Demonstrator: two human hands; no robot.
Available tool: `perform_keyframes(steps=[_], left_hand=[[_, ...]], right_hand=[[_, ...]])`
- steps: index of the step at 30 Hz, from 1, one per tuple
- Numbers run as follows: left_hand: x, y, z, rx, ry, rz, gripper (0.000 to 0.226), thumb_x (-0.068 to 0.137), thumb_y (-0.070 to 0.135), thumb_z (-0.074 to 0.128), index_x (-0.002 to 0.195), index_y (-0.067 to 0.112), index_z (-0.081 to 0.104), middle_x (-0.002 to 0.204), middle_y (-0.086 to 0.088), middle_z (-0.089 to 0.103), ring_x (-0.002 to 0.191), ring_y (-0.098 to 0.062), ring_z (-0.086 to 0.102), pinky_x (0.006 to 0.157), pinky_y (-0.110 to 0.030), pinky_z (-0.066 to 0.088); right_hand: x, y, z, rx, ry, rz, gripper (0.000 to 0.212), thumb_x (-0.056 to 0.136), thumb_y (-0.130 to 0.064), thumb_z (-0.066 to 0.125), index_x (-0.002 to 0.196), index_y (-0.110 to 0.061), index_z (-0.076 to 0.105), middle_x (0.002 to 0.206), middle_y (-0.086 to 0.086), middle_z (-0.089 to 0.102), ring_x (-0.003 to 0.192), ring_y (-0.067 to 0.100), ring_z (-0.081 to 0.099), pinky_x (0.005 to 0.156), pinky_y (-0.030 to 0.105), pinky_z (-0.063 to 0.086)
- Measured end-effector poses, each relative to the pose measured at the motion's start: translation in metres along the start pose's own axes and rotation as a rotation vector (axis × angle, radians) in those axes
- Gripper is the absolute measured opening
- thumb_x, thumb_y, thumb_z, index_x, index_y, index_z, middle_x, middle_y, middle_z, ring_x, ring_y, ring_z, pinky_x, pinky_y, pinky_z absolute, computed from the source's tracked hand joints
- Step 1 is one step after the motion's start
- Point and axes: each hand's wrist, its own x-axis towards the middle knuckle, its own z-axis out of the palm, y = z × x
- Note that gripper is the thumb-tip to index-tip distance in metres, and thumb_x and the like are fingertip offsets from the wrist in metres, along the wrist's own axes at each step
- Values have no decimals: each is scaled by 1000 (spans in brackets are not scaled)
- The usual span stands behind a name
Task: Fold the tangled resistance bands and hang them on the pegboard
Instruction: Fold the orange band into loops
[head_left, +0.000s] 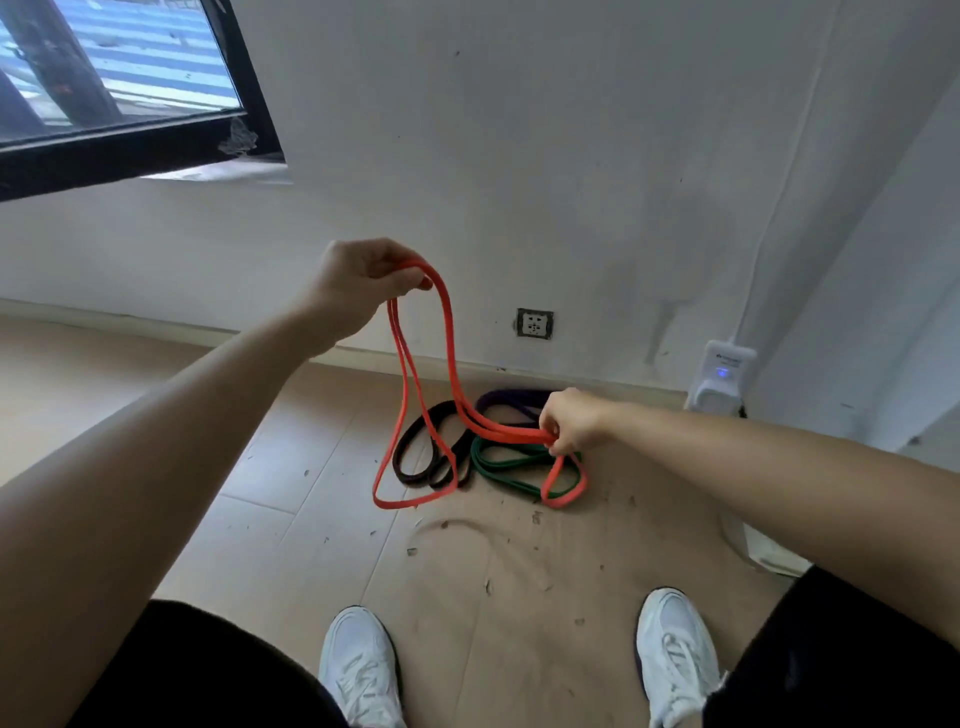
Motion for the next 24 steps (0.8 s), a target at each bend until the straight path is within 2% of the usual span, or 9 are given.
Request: perform_keyframes(steps=[2, 6, 9, 12, 16, 18, 21, 24], left_hand=[[-1, 3, 0, -59, 26, -29, 13, 96, 12, 66, 107, 16, 72, 99, -3, 76, 81, -2, 68, 73, -16, 53], [-5, 0, -2, -138, -9, -64, 15, 96, 18, 67, 109, 18, 74, 104, -5, 77, 94, -19, 70, 86, -33, 57], [-6, 1, 2, -152, -64, -53, 18, 95, 16, 68, 112, 14, 74, 105, -7, 77, 96, -20, 72, 86, -34, 57], [-7, 5, 11, -130, -109, -33, 19, 93, 12, 68, 111, 13, 74, 105, -11, 76, 92, -19, 70, 80, -27, 57], [-6, 10, 16, -70, -147, -4, 19, 90, 10, 72, 107, 15, 76, 100, -5, 77, 91, -16, 73, 77, -22, 56], [-6, 12, 15, -48, -154, 9, 19, 88, 9, 73, 106, 15, 76, 97, -4, 78, 89, -17, 74, 77, -24, 58], [-7, 18, 12, -50, -128, 35, 21, 86, 6, 74, 107, 11, 76, 94, -8, 77, 84, -17, 76, 76, -24, 61], [-8, 24, 4, -49, -60, 57, 24, 83, 6, 78, 107, 9, 76, 88, 1, 79, 83, -13, 76, 76, -24, 61]], right_hand=[[3, -4, 16, 74, -30, -10, 9, 82, -22, 78, 90, -18, 77, 92, 2, 76, 89, 18, 70, 80, 32, 56], [9, -11, 44, 283, -32, -23, 23, 89, -30, 74, 107, -14, 77, 107, 2, 76, 102, 17, 69, 93, 34, 55], [7, -13, 36, 546, -43, -44, 37, 90, -34, 76, 123, -18, 71, 114, 0, 73, 105, 13, 68, 89, 24, 52], [3, -19, 6, 762, -2, -110, 53, 84, -33, 82, 132, -21, 64, 120, 0, 69, 109, 13, 66, 97, 28, 52], [-9, -48, -47, 1018, 149, -313, 42, 82, -29, 82, 121, -25, 66, 116, -4, 72, 108, 9, 68, 96, 27, 54], [-15, -65, -68, 1026, 289, -377, 37, 81, -31, 83, 115, -24, 71, 110, -5, 75, 105, 7, 70, 96, 27, 54], [-16, -79, -84, 961, 472, -425, 19, 84, -20, 81, 102, -15, 77, 93, -5, 78, 89, 7, 74, 89, 27, 58], [-17, -82, -90, 997, 500, -449, 24, 87, -17, 78, 109, -8, 73, 91, 4, 78, 85, 16, 76, 84, 32, 62]])
